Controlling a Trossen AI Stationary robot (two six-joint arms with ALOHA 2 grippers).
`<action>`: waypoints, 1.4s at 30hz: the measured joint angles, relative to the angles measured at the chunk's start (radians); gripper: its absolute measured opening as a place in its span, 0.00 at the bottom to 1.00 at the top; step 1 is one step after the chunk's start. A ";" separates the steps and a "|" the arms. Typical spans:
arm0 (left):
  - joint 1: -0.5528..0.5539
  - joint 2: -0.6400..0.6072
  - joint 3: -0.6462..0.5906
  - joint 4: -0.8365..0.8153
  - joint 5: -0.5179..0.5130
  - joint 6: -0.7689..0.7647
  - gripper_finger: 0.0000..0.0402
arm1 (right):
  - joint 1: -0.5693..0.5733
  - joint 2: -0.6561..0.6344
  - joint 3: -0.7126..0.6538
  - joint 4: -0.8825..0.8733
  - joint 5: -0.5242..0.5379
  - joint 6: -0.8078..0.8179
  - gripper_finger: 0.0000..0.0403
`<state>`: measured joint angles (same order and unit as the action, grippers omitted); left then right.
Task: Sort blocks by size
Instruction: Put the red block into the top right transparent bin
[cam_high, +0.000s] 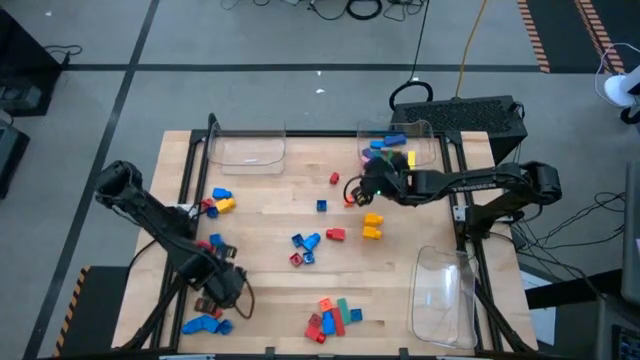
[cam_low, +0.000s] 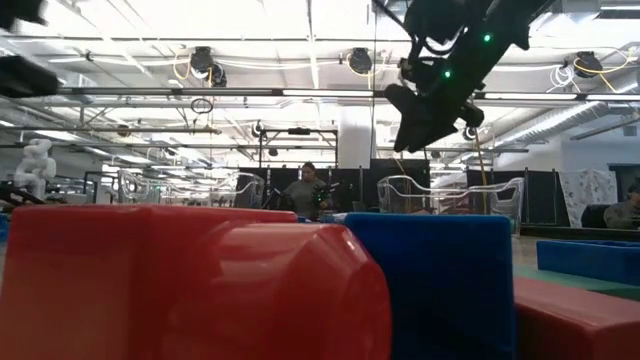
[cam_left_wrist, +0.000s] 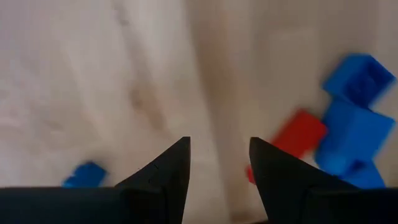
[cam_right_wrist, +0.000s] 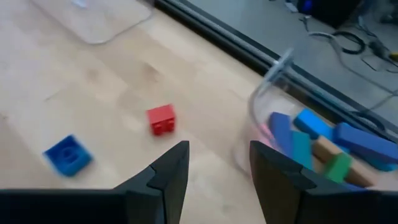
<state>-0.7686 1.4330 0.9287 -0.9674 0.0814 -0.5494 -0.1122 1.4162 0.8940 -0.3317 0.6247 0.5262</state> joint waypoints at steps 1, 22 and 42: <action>-0.021 0.000 0.000 0.004 0.006 0.001 0.41 | 0.011 0.000 0.000 0.006 0.000 0.000 0.38; -0.249 0.184 0.000 0.094 -0.013 -0.046 0.41 | 0.106 0.000 0.000 0.017 0.002 0.043 0.39; -0.293 0.211 0.021 0.079 0.045 -0.047 0.41 | 0.122 0.000 0.000 0.016 -0.003 0.069 0.39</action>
<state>-1.0617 1.6440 0.9496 -0.8879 0.1261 -0.5964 0.0097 1.4162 0.8940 -0.3157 0.6220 0.5948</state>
